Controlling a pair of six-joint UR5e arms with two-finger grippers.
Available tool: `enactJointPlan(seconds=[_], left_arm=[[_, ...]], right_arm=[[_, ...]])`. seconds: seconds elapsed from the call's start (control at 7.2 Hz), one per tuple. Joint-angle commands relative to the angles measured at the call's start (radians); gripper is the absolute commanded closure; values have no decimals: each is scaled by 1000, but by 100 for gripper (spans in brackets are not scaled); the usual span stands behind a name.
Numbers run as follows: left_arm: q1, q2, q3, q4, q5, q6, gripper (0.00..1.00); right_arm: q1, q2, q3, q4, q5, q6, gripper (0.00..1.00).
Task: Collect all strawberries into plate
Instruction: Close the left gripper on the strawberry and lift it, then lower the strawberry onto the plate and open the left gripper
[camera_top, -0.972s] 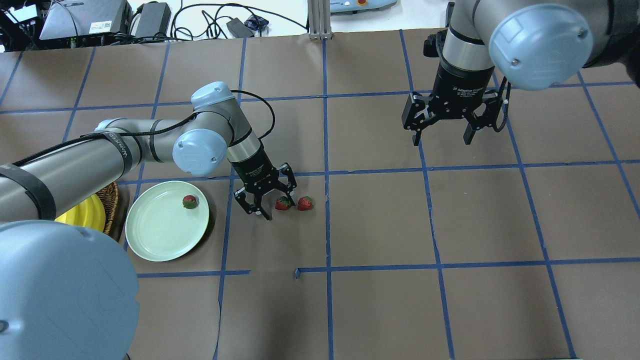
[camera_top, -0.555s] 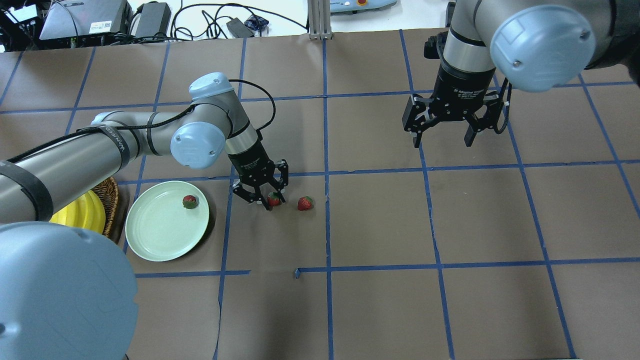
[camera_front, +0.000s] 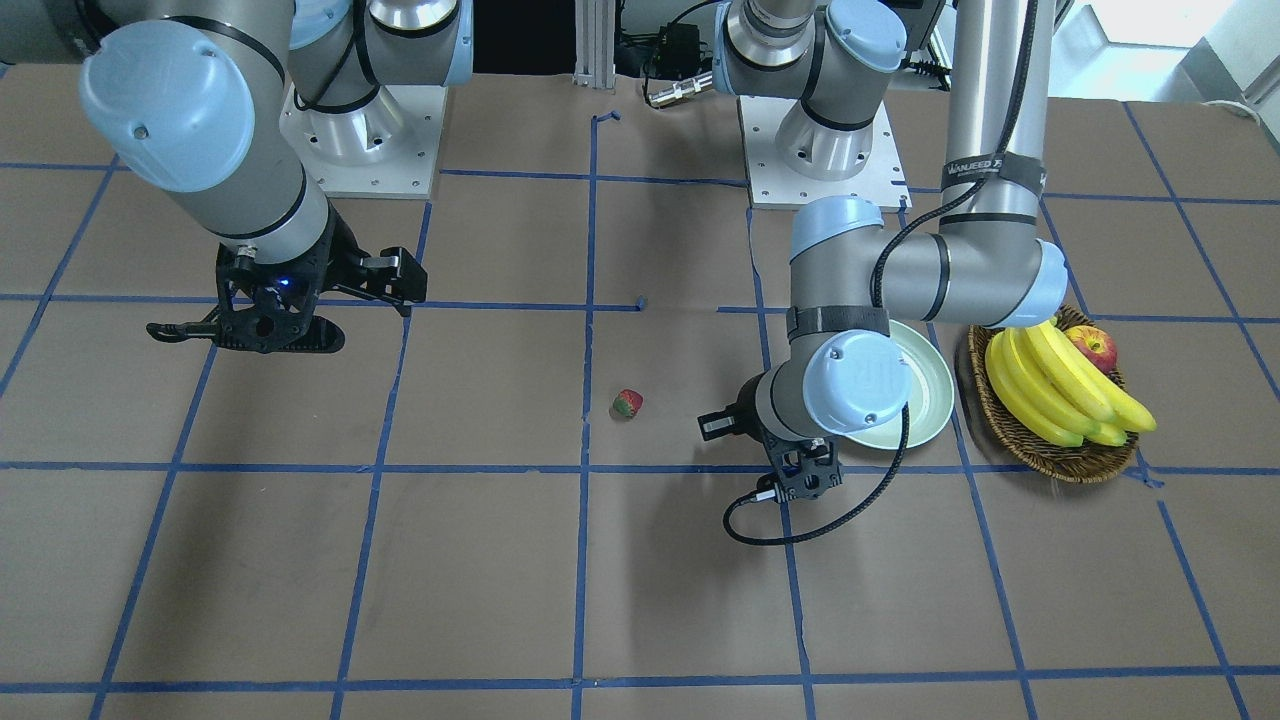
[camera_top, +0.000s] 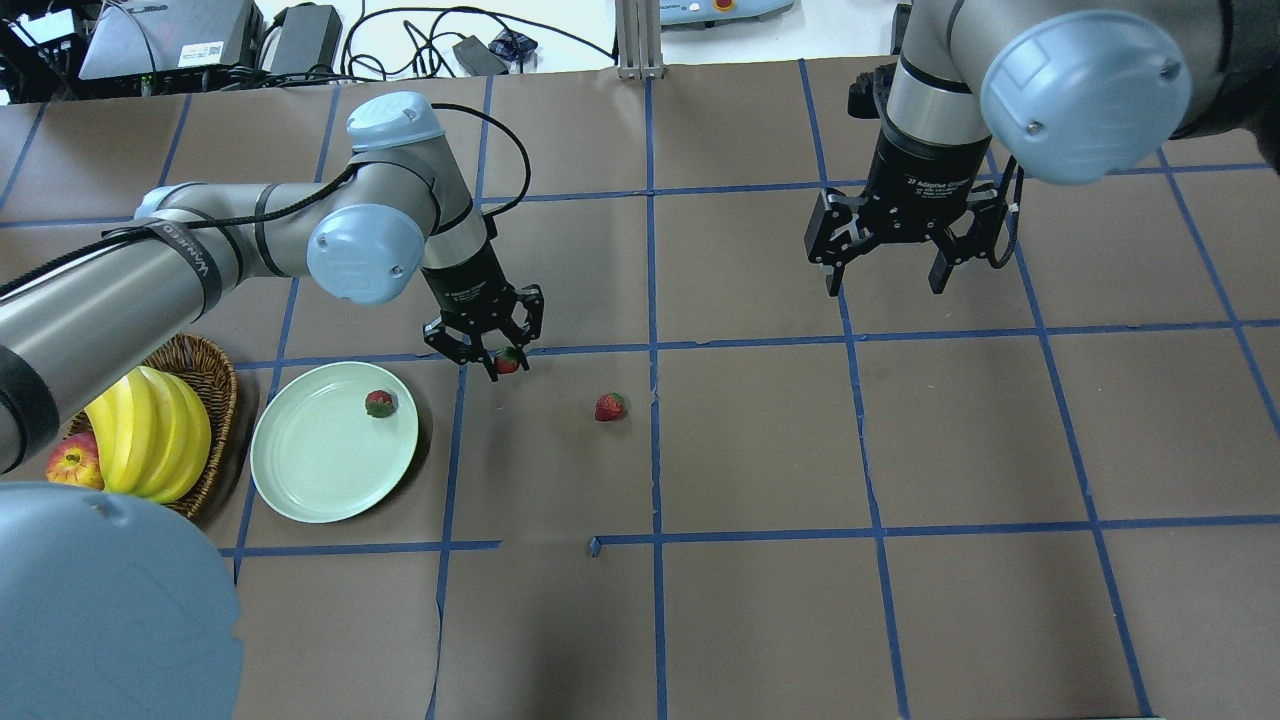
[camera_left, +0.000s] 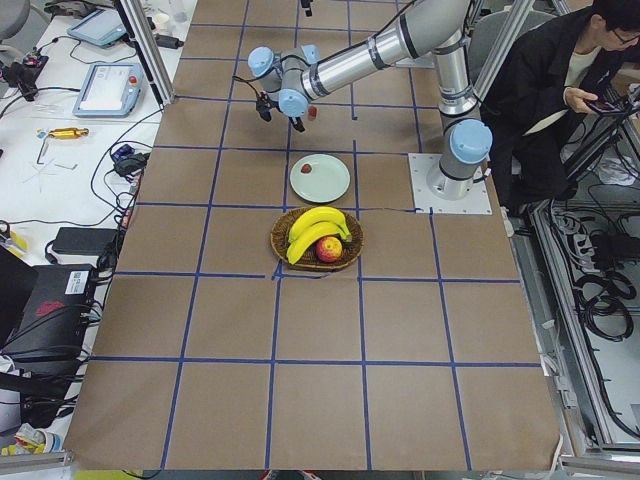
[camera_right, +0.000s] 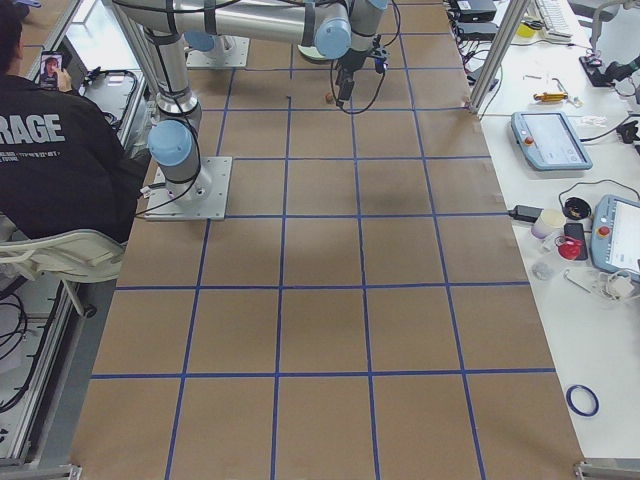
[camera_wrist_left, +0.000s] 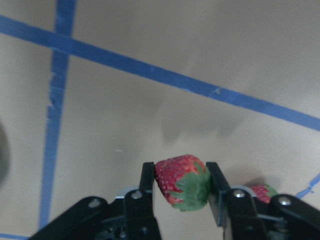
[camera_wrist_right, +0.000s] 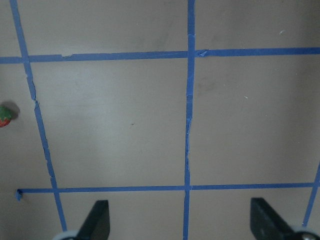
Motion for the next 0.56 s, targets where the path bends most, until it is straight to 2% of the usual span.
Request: enactJointPlan(seconds=[0.0,0.28,0.42], left_arm=[[89,59,-8,-146,213,230,100],[137,77,-15,-248,431,388,100],[151,71,-52,-248,439,403,100]], right_arm=[[0,0,0,-1,0,-1,0],[0,2,0,-6,2,-1,0],[0,2,0,-7,2,-1,0]])
